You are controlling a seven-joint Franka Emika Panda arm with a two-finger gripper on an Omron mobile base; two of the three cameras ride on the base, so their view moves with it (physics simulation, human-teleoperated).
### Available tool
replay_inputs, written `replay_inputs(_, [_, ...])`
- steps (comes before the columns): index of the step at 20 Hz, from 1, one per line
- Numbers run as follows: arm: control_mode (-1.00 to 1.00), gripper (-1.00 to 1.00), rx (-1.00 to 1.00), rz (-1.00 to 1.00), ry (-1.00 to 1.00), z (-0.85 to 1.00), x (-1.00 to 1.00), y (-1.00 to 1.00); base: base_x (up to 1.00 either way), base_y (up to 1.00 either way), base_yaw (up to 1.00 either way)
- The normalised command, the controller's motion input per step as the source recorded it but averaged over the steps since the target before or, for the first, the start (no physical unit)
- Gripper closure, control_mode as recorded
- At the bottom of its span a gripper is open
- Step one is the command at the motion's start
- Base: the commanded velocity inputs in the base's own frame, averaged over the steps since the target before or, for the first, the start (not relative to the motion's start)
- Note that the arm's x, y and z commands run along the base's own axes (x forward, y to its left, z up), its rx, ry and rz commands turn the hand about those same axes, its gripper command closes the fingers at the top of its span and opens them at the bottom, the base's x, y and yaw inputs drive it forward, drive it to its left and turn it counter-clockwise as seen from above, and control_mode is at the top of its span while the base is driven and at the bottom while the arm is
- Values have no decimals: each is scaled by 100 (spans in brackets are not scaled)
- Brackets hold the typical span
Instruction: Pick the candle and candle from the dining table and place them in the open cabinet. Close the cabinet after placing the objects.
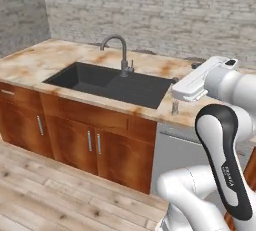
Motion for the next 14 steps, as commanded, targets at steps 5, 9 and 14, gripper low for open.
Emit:
replay_inputs(5, [100,-100,0,0,0,0,0,0,28,19,-38])
replay_inputs(9, [100,-100,0,0,0,0,0,0,29,1,-41])
replay_inputs(14, [100,-100,0,0,0,0,0,0,42,16,-40])
